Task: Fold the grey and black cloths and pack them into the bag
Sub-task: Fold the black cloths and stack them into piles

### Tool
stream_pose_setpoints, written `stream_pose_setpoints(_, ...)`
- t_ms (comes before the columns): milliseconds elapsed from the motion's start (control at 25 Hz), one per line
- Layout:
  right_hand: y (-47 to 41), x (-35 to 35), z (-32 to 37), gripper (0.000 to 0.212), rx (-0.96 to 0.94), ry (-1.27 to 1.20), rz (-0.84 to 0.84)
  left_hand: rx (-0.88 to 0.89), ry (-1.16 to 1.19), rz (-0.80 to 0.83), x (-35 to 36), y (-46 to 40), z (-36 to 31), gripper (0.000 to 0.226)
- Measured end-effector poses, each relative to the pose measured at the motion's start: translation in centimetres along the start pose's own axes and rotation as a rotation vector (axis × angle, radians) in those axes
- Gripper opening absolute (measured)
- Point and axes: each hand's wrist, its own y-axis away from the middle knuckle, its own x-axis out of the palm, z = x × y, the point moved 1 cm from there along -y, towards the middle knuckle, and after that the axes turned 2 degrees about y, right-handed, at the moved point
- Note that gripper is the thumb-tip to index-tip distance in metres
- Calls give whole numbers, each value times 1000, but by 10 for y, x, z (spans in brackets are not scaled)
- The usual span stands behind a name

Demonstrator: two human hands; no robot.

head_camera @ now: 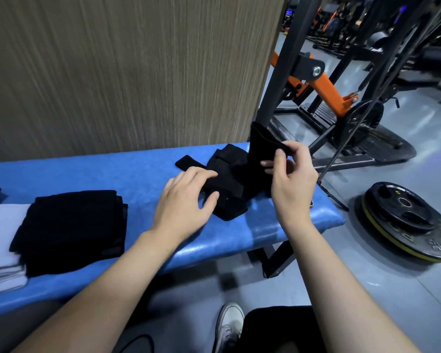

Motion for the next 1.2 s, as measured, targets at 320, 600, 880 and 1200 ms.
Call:
stream_pose_setpoints(320,32,42,17,15,-463,90,406,-524,1077,8,-22,-19,-1,48)
stream_pose_setpoints(600,57,67,28,28,-462,93,670,-553,1293,52,-52,-10,8,30)
stream_pose_setpoints(880,49,82,17,71,-377,499,520,-623,1202,-57,-81,-5,31,29)
stream_pose_setpoints(1200,52,114,-11,76,-380,838,472,-589,1048,-150,-114,-6,60,30)
